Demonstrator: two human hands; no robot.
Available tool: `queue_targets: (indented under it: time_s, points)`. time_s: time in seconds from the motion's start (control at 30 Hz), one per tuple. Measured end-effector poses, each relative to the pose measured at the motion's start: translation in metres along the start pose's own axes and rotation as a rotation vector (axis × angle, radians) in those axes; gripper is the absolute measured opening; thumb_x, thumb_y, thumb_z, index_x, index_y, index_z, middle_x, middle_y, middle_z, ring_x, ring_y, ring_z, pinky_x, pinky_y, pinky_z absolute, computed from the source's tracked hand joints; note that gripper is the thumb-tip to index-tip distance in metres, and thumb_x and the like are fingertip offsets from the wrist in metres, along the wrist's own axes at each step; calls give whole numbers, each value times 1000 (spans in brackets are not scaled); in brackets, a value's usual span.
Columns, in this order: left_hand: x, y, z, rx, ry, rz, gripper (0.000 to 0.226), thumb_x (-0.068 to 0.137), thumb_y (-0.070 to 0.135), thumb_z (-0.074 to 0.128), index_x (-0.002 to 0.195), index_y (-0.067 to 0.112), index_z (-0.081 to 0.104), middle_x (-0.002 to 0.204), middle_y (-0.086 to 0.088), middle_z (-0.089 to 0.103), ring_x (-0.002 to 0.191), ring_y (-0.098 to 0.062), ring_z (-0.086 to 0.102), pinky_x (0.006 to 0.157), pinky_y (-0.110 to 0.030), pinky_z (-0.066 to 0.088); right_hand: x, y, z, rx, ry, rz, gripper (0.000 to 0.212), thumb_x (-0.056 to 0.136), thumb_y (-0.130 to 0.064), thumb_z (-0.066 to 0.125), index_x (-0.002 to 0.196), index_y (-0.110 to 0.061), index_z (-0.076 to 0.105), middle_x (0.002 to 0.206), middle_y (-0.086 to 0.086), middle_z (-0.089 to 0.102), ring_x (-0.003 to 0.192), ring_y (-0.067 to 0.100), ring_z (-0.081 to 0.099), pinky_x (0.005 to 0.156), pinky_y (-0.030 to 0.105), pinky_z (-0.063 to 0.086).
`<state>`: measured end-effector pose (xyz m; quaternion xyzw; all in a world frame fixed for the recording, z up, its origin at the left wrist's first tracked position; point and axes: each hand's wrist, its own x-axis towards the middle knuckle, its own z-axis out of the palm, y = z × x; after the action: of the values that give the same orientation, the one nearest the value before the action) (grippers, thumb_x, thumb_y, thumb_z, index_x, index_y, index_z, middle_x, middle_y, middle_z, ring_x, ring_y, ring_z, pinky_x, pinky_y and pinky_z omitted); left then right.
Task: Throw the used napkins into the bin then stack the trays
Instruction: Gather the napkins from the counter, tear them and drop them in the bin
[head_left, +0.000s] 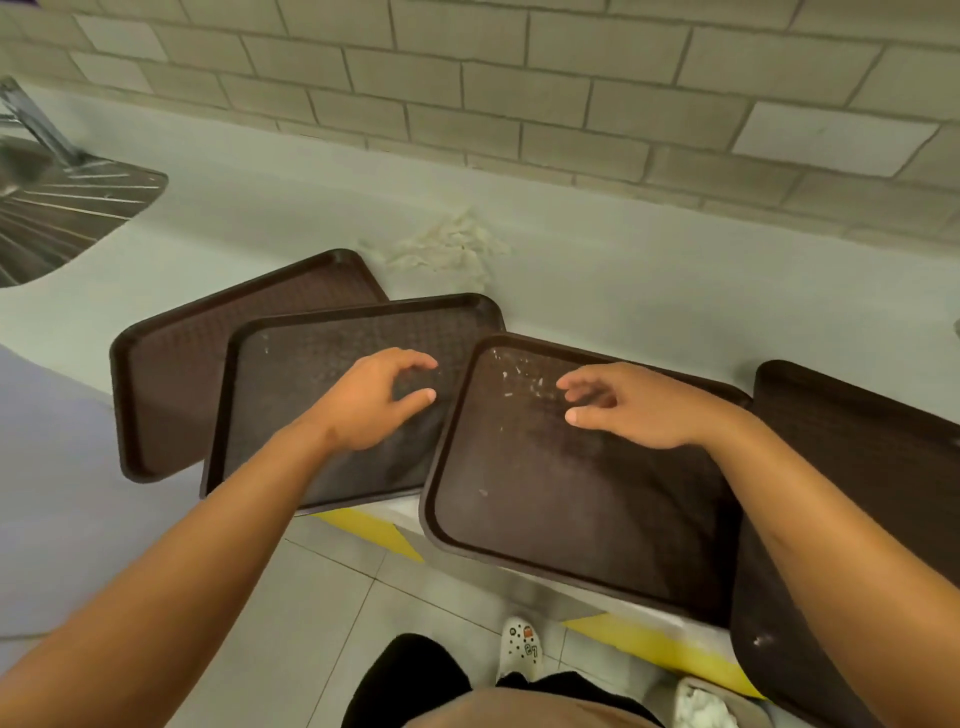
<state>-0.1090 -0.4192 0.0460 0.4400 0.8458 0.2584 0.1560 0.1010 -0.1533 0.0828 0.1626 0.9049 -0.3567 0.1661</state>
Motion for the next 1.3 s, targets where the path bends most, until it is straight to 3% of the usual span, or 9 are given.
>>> queue_targets:
  time_s: [0.13, 0.33, 0.47, 0.67, 0.83, 0.97, 1.1, 1.2, 1.3]
  points:
    - [30, -18, -12, 4, -51, -7, 41, 93, 39, 66, 132, 29, 58, 129, 10, 61, 115, -5, 58, 102, -30, 47, 32, -1, -17, -46, -48, 13, 50, 95, -46, 63, 142, -34, 51, 131, -14, 61, 110, 3, 62, 99, 25, 46]
    - [99, -58, -45, 59, -114, -5, 42, 93, 37, 66, 132, 23, 59, 125, 8, 65, 106, -9, 62, 98, -34, 51, 107, -13, -39, -153, -74, 44, 53, 94, -48, 63, 142, -28, 52, 134, -8, 62, 114, 13, 62, 94, 28, 48]
    - [151, -91, -69, 98, -156, -28, 44, 92, 39, 67, 132, 24, 58, 123, 3, 65, 102, -13, 64, 96, -32, 51, 159, -38, -51, -236, -85, 74, 54, 96, -47, 60, 143, -23, 51, 134, -3, 61, 121, 20, 58, 108, 37, 43]
    - [226, -126, -92, 215, -272, -81, 60, 95, 41, 61, 147, 22, 40, 138, -5, 57, 115, -25, 59, 100, -33, 44, 241, -71, -60, -283, -38, 145, 56, 97, -47, 59, 145, -20, 49, 142, 2, 56, 124, 22, 55, 100, 32, 43]
    - [269, -139, -84, 199, -294, -100, 70, 94, 42, 63, 154, 22, 30, 148, -7, 48, 132, -28, 49, 107, -35, 37, 292, -86, -48, -267, 14, 221, 60, 99, -42, 57, 151, -16, 42, 155, 7, 42, 140, 27, 43, 109, 32, 35]
    - [297, -152, -66, 207, -294, -100, 80, 91, 46, 66, 157, 26, 24, 160, -11, 28, 143, -31, 36, 113, -38, 33, 316, -91, -37, -275, 12, 281, 63, 99, -47, 55, 151, -13, 43, 159, 7, 37, 143, 28, 39, 113, 34, 33]
    - [313, -166, -51, 241, -311, -164, 92, 87, 56, 66, 158, 24, 17, 159, -18, 23, 140, -38, 38, 114, -41, 35, 336, -88, -31, -280, 39, 342, 74, 86, -58, 69, 142, -12, 54, 144, 5, 53, 125, 28, 55, 90, 33, 48]
    - [322, -172, -45, 298, -290, -164, 89, 85, 62, 64, 156, 24, 25, 155, -18, 32, 141, -39, 34, 115, -48, 34, 348, -87, -25, -327, 32, 373, 78, 78, -60, 76, 136, -11, 58, 135, 5, 60, 116, 29, 60, 89, 35, 51]
    - [325, -172, -44, 310, -287, -93, 66, 89, 54, 64, 146, 25, 47, 149, -14, 42, 138, -35, 40, 113, -45, 36, 354, -82, -19, -335, 70, 392, 67, 81, -52, 78, 129, -8, 62, 128, 7, 65, 113, 30, 62, 96, 38, 52]
